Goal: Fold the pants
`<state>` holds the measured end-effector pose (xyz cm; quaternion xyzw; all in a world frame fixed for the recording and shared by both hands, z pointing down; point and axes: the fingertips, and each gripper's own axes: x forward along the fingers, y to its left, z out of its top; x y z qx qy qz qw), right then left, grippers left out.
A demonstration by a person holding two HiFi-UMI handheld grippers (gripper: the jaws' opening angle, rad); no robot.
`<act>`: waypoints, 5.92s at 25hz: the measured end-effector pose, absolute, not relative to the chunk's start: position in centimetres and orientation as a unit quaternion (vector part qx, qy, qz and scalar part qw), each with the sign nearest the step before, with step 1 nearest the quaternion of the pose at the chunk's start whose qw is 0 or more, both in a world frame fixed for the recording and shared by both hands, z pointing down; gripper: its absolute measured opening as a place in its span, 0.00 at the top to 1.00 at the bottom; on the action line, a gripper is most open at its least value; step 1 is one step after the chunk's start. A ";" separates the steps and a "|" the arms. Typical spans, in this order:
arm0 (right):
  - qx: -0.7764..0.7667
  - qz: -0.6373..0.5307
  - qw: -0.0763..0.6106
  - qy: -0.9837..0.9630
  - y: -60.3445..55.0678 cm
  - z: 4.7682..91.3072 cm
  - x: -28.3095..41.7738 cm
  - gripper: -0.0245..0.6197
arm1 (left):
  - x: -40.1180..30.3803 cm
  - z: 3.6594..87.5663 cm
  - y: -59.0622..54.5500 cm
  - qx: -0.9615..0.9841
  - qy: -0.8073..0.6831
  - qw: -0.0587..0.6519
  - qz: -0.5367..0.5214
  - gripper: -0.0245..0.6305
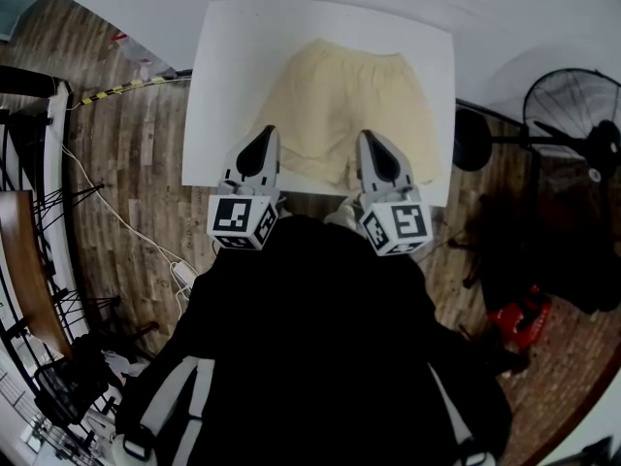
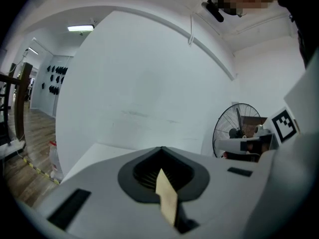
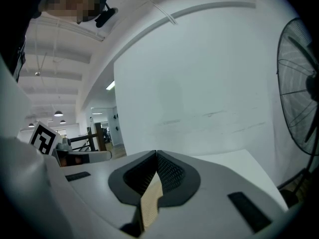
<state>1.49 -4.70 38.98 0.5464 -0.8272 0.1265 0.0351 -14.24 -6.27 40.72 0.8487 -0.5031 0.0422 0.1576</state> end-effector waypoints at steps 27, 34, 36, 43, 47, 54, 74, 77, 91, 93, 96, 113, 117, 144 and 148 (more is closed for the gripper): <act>0.496 0.178 0.108 -0.843 -3.7 45.0 -7.1 0.95 | -22.0 54.8 -5.2 0.794 -0.513 0.270 0.183 0.92; 0.496 0.187 0.120 -0.840 -3.0 46.1 -7.4 0.95 | -23.0 59.1 -5.0 0.778 -0.508 0.300 0.215 0.86; 0.496 0.189 0.126 -0.838 -2.9 46.4 -7.5 0.95 | -23.1 60.1 -5.2 0.775 -0.507 0.308 0.220 0.85; 0.499 0.195 0.138 -0.833 -2.6 47.2 -7.6 0.95 | -23.4 63.5 -6.3 0.758 -0.506 0.331 0.245 0.84; 0.501 0.199 0.140 -0.830 -2.6 47.5 -7.3 0.95 | -23.3 65.5 -6.4 0.749 -0.498 0.344 0.268 0.83; 0.511 0.202 0.140 -0.824 -2.7 47.6 -6.7 0.95 | -23.5 67.2 -6.0 0.739 -0.493 0.357 0.290 0.83; 0.518 0.202 0.140 -0.819 -2.3 47.5 -5.7 0.95 | -23.1 64.7 -6.4 0.749 -0.490 0.314 0.318 0.94; 0.521 0.200 0.137 -0.819 -2.1 47.4 -5.3 0.95 | -22.0 62.8 -6.7 0.760 -0.489 0.304 0.303 0.94; 0.543 0.188 0.113 -0.810 -0.8 45.9 -1.0 0.95 | -16.0 56.4 -6.1 0.794 -0.471 0.282 0.259 0.95; 0.547 0.186 0.109 -0.809 -0.6 45.6 -0.3 0.95 | -15.2 55.6 -6.0 0.799 -0.469 0.277 0.257 0.95; 0.552 0.186 0.101 -0.806 -0.2 45.2 0.7 0.95 | -13.9 54.6 -5.7 0.804 -0.465 0.270 0.253 0.95; 0.599 0.193 0.071 -0.774 1.4 45.1 7.9 0.95 | -5.9 50.2 -4.9 0.843 -0.421 0.231 0.242 0.95; 0.609 0.198 0.065 -0.765 1.8 45.3 9.6 0.95 | -4.0 49.3 -4.6 0.851 -0.409 0.229 0.237 0.95; 0.645 0.221 0.026 -0.731 4.2 46.3 19.4 0.95 | 9.1 45.1 -3.1 0.885 -0.348 0.211 0.224 0.95; 0.647 0.223 0.023 -0.729 4.3 46.5 20.6 0.95 | 11.0 44.9 -2.6 0.889 -0.340 0.209 0.225 0.95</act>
